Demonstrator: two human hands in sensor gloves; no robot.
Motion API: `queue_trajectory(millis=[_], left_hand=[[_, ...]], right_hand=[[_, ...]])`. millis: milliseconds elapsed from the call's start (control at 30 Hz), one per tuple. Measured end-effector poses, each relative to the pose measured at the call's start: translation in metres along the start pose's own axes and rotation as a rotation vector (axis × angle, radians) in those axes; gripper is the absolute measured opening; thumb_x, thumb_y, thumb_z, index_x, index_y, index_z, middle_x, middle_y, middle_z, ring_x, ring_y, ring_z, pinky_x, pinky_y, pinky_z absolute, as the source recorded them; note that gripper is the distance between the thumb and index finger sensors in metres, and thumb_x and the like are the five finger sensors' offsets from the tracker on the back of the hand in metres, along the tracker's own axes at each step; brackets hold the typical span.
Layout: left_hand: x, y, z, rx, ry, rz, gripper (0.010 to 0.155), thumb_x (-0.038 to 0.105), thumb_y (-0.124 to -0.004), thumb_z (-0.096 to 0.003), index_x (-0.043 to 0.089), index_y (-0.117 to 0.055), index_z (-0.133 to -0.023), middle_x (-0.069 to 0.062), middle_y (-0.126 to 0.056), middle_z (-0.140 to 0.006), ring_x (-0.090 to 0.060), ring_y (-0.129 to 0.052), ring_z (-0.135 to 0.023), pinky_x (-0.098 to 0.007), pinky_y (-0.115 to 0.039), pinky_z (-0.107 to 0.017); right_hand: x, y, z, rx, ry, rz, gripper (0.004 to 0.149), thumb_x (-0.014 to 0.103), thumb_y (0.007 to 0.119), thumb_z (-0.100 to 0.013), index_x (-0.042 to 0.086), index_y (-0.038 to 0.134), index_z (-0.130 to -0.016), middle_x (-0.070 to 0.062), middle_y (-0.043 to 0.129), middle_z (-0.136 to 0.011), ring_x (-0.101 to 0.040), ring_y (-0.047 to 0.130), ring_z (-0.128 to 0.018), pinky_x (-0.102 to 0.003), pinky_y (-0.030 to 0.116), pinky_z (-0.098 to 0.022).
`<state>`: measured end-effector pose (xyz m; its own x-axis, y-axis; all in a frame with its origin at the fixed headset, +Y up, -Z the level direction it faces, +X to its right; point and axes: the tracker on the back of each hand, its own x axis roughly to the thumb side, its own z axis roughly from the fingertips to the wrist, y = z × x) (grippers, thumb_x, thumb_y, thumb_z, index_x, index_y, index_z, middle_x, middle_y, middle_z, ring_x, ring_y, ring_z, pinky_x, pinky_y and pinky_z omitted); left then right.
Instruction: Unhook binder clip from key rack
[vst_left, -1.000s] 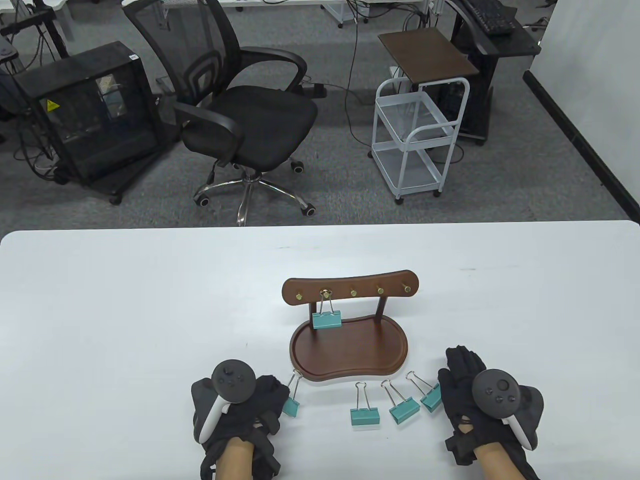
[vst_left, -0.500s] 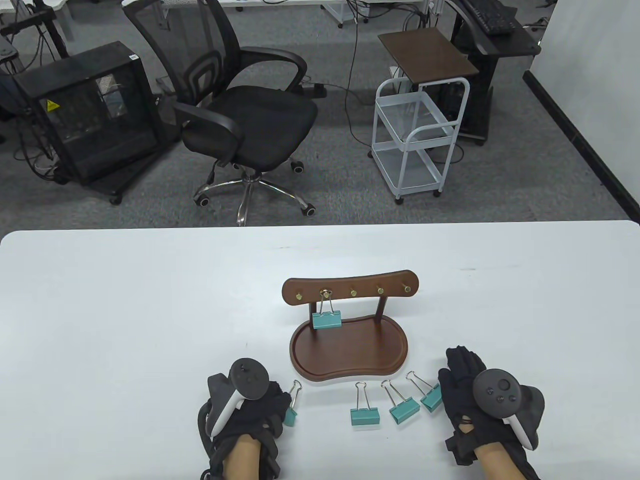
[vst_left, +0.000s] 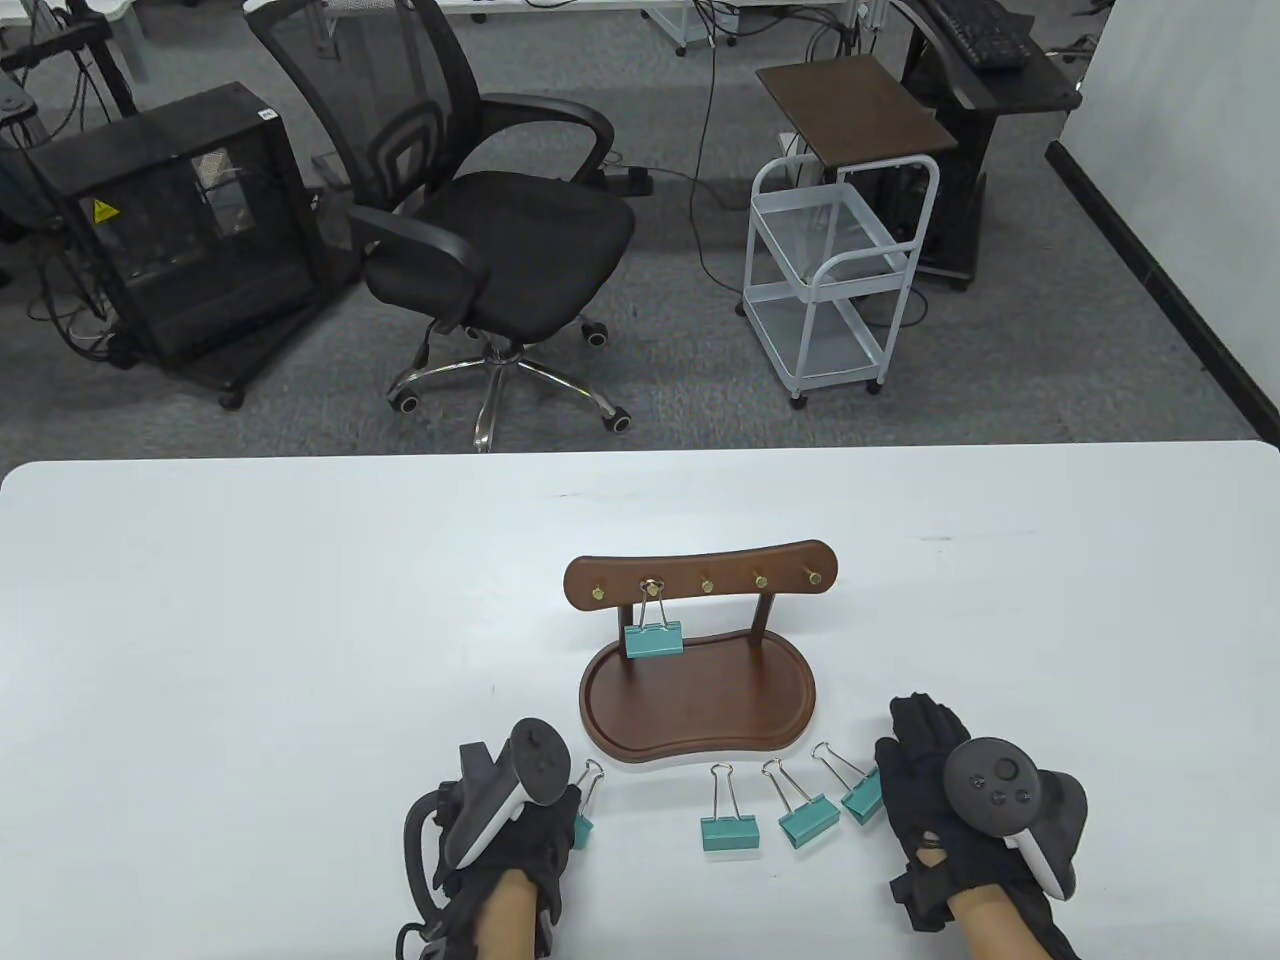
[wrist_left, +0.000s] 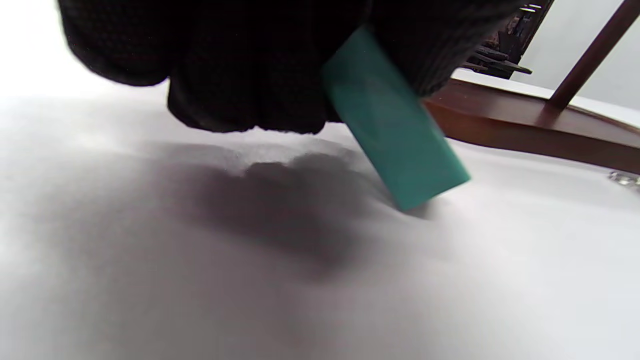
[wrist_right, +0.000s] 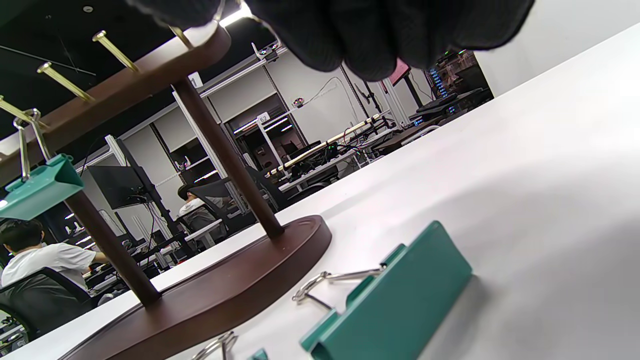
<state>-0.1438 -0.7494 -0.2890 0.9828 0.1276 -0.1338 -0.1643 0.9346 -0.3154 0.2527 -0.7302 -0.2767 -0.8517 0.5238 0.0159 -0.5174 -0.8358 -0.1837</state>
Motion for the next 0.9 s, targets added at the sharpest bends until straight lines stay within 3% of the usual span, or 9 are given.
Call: queue_trajectory(millis=[400, 667, 900], left_hand=[[0.000, 0.003, 0.003, 0.057, 0.070, -0.089, 0.048, 0.055, -0.075, -0.0522, 0.026, -0.083, -0.090, -0.007, -0.094, -0.077, -0.029, -0.096, -0.063, -0.056, -0.078, -0.051], [-0.002, 0.006, 0.005, 0.093, 0.070, -0.056, 0.049, 0.054, -0.073, -0.0529, 0.026, -0.083, -0.091, -0.006, -0.093, -0.080, -0.029, -0.095, -0.068, -0.056, -0.077, -0.054], [-0.002, 0.011, 0.009, 0.195, 0.025, 0.055, 0.063, 0.058, -0.068, -0.0532, 0.027, -0.064, -0.108, -0.008, -0.077, -0.105, -0.035, -0.080, -0.095, -0.061, -0.068, -0.066]], right_hand=[[0.000, 0.000, 0.000, 0.007, 0.006, -0.007, 0.061, 0.049, 0.063, -0.040, 0.015, 0.064, -0.090, -0.017, 0.064, -0.098, -0.043, 0.062, -0.088, -0.052, 0.061, -0.062], [0.001, 0.001, 0.000, 0.011, 0.005, -0.004, 0.061, 0.049, 0.063, -0.040, 0.015, 0.064, -0.090, -0.017, 0.064, -0.098, -0.043, 0.062, -0.088, -0.052, 0.062, -0.062], [0.000, 0.000, 0.000, 0.010, 0.012, -0.006, 0.061, 0.049, 0.063, -0.040, 0.015, 0.064, -0.090, -0.017, 0.064, -0.098, -0.043, 0.062, -0.087, -0.052, 0.062, -0.062]])
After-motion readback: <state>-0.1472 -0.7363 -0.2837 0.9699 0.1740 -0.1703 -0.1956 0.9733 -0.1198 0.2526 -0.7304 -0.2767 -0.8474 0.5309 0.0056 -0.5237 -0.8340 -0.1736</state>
